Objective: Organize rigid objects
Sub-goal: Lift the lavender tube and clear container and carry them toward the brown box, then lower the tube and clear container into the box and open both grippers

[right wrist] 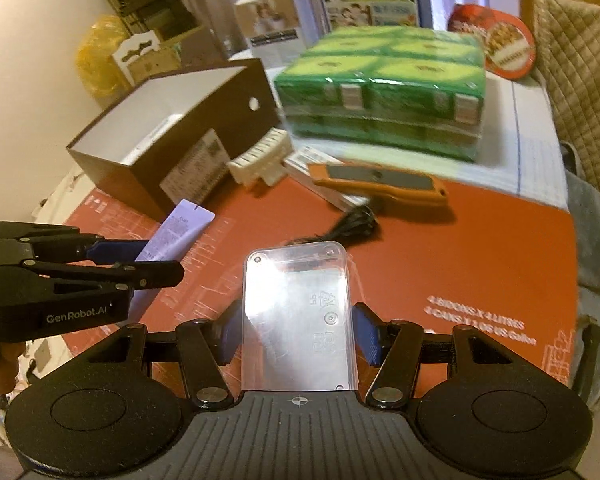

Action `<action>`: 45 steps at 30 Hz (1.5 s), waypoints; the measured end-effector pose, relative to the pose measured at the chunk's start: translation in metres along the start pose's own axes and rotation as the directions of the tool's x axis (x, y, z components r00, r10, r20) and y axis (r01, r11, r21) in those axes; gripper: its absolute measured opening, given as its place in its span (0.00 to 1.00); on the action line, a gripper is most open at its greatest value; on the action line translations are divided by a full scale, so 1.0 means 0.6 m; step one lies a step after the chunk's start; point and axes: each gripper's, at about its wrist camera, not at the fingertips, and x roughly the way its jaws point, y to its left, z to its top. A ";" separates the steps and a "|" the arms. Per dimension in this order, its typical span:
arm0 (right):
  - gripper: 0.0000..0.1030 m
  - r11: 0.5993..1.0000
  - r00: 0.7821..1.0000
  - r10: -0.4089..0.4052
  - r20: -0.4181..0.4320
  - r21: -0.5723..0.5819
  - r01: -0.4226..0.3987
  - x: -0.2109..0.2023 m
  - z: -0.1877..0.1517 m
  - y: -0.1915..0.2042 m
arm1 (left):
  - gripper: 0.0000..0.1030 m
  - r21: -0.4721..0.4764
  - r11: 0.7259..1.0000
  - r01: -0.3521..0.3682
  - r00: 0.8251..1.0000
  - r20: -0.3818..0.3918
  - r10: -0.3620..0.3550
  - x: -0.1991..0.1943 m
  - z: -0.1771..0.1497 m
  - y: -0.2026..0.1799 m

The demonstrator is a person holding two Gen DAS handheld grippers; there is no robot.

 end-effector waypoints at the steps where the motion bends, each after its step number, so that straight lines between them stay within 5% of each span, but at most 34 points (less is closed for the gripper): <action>1: 0.53 1.000 1.000 0.002 0.004 -0.002 -0.002 0.001 0.004 0.007 | 0.29 -0.002 1.000 0.001 1.000 0.007 -0.001 -0.005 0.001 0.006; 11: 0.53 0.999 0.997 0.047 0.060 -0.005 -0.047 0.026 0.070 0.105 | 0.29 0.001 1.000 0.024 0.997 0.076 -0.024 -0.057 0.035 0.115; 24: 0.53 0.996 0.989 0.082 0.119 0.011 -0.084 0.118 0.201 0.263 | 0.29 0.038 0.999 -0.014 0.989 0.150 0.008 -0.086 0.115 0.334; 35: 0.53 0.997 0.990 -0.048 0.131 0.074 0.038 0.208 0.279 0.325 | 0.29 0.066 0.996 -0.054 0.989 0.140 0.044 -0.032 0.172 0.497; 45: 0.53 0.979 0.979 -0.179 0.096 0.114 0.168 0.289 0.324 0.332 | 0.29 0.120 0.992 -0.049 0.997 0.070 0.041 0.067 0.211 0.572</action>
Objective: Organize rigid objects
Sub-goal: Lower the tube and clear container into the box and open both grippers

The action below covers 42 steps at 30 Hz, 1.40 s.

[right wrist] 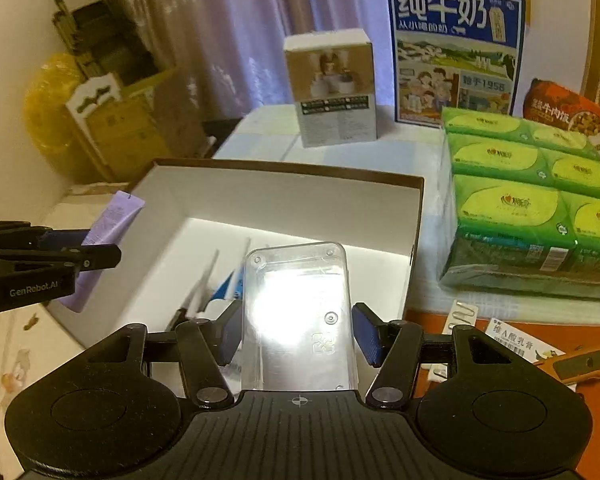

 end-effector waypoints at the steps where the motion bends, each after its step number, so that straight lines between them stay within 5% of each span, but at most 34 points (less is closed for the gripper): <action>1: 0.53 1.000 1.000 -0.013 -0.006 -0.001 0.013 0.009 0.003 0.001 | 0.29 0.006 1.000 0.002 1.000 -0.007 -0.002 0.011 0.003 0.005; 25: 0.54 0.982 0.982 -0.188 -0.013 -0.023 0.188 0.120 0.070 -0.016 | 0.29 0.048 0.997 0.057 0.992 -0.120 -0.050 0.171 0.044 0.047; 32: 0.70 0.983 0.983 -0.182 -0.001 -0.003 0.182 0.114 0.067 -0.023 | 0.35 0.044 0.997 0.056 0.994 -0.099 -0.052 0.164 0.045 0.051; 42: 0.72 0.989 0.989 -0.147 -0.003 0.016 0.147 0.097 0.056 -0.020 | 0.35 0.016 0.998 0.059 0.993 -0.104 -0.057 0.141 0.033 0.060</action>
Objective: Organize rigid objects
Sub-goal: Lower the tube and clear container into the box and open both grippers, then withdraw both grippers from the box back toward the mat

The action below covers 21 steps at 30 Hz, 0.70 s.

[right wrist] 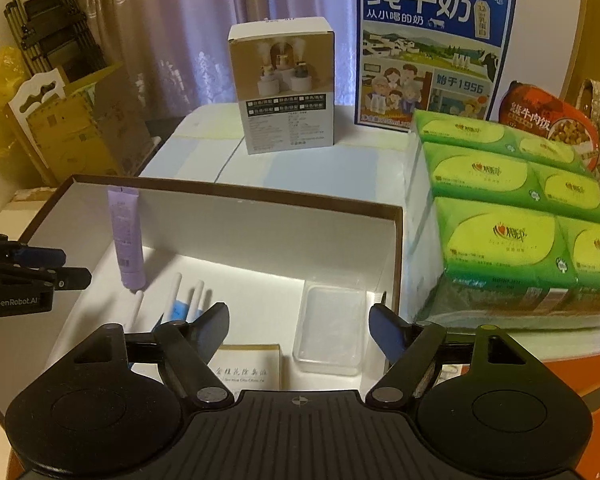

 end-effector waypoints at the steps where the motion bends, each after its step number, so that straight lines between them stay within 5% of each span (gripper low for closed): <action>1: 0.72 1.000 1.000 0.002 0.000 0.003 -0.002 -0.002 -0.002 0.000 | 0.35 -0.001 1.000 0.000 1.000 0.001 0.000 -0.003 -0.002 0.000; 21: 0.72 0.998 0.998 0.063 0.026 0.007 -0.063 -0.061 -0.032 0.011 | 0.35 -0.017 1.000 0.025 0.999 0.045 -0.024 -0.078 -0.027 -0.038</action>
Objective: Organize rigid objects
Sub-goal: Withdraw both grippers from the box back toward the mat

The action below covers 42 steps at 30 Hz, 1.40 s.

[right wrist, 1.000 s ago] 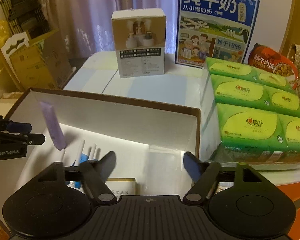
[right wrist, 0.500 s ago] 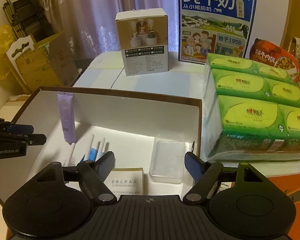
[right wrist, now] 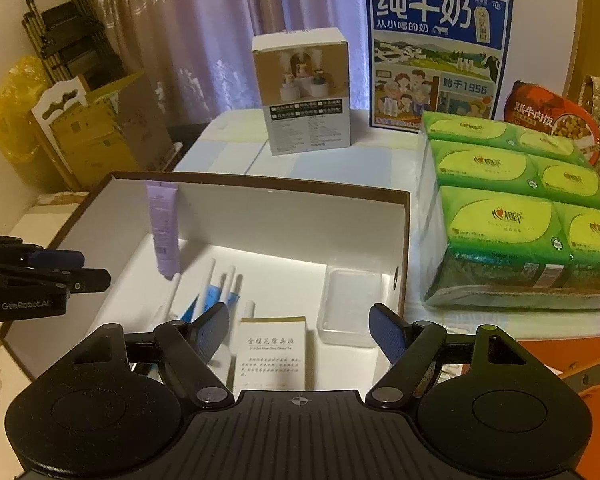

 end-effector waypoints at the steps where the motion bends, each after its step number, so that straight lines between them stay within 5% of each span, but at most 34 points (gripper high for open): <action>1: 0.72 1.000 1.000 0.005 0.003 -0.001 -0.005 -0.005 -0.002 0.001 | 0.35 -0.001 1.000 0.000 1.000 0.004 0.000 -0.006 -0.002 -0.002; 29: 0.72 0.995 0.995 0.073 0.069 0.063 -0.077 -0.178 -0.118 -0.037 | 0.40 -0.024 0.998 0.059 0.994 0.095 -0.056 -0.162 -0.095 -0.152; 42: 0.72 0.994 0.996 0.083 0.023 0.075 -0.084 -0.219 -0.177 -0.110 | 0.40 -0.030 0.996 0.084 0.996 0.039 -0.083 -0.162 -0.138 -0.265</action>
